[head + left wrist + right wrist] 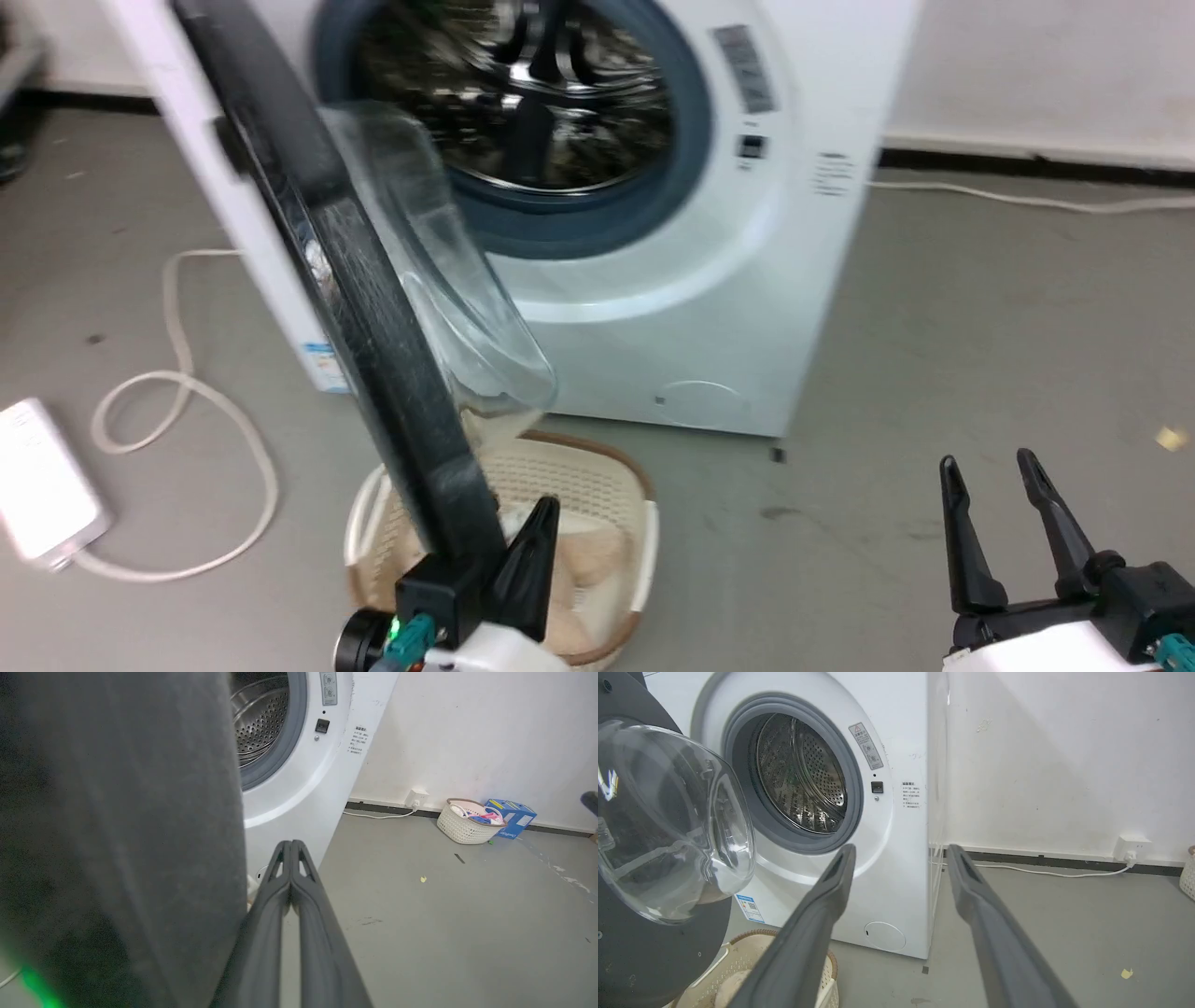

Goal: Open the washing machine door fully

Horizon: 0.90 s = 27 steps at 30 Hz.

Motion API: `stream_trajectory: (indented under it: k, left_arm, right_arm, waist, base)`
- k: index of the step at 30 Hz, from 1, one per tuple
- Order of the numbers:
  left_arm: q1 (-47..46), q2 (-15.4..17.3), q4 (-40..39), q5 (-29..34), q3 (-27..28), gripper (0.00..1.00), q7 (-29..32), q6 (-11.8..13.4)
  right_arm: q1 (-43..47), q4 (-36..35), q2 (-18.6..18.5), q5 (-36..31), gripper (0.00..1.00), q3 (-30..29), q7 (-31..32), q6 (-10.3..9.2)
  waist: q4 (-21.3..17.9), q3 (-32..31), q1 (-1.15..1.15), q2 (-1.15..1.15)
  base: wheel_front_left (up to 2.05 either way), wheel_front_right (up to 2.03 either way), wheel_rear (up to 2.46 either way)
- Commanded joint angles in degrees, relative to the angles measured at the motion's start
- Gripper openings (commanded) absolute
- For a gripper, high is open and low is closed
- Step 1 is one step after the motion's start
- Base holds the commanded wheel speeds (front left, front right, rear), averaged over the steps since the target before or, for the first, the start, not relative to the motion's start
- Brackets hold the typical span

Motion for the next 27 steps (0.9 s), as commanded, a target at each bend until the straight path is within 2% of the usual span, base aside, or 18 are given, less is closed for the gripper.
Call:
stream_trajectory:
  k: [1, 10, 14, 23, 27]
  left_arm:
    - [1.31, 1.14, -0.08, -0.27, 0.82, 0.00, 0.07, 0.46]
    - [3.32, 3.27, -2.53, -0.04, 2.06, 0.00, 0.44, 2.04]
    - [2.99, 4.45, -3.43, 0.37, 3.05, 0.00, 0.49, 2.85]
    - [1.27, 7.41, -4.41, -2.83, 9.58, 0.00, 0.45, 4.22]
    - [0.29, 10.73, -4.16, -4.88, 13.82, 0.00, 1.02, 3.84]
  right_arm:
    - [0.47, 0.22, 0.22, 0.31, 1.00, 0.15, -0.26, 0.05]
    - [0.80, 0.46, 0.22, 0.51, 1.00, 0.29, -0.26, 0.05]
    - [0.24, 0.47, 0.22, 0.25, 1.00, 0.61, -0.26, 0.05]
    - [-1.31, 0.49, -0.93, -0.61, 1.00, 1.76, -0.26, 0.05]
    - [-1.95, 0.54, -2.00, -0.66, 1.00, 2.11, -0.26, 0.05]
  waist:
    - [4.41, -1.08, 0.00, 0.00]
    - [15.05, -1.12, 0.00, 0.00]
    - [18.51, 0.02, 0.00, 0.00]
    - [22.17, 4.44, 0.00, 0.00]
    - [22.22, 5.86, 0.00, 0.00]
  base:
    - [0.00, 0.00, 0.00]
    - [0.00, 0.00, 0.00]
    - [0.00, 0.00, 0.00]
    - [0.00, 0.00, 0.00]
    - [0.00, 0.00, 0.00]
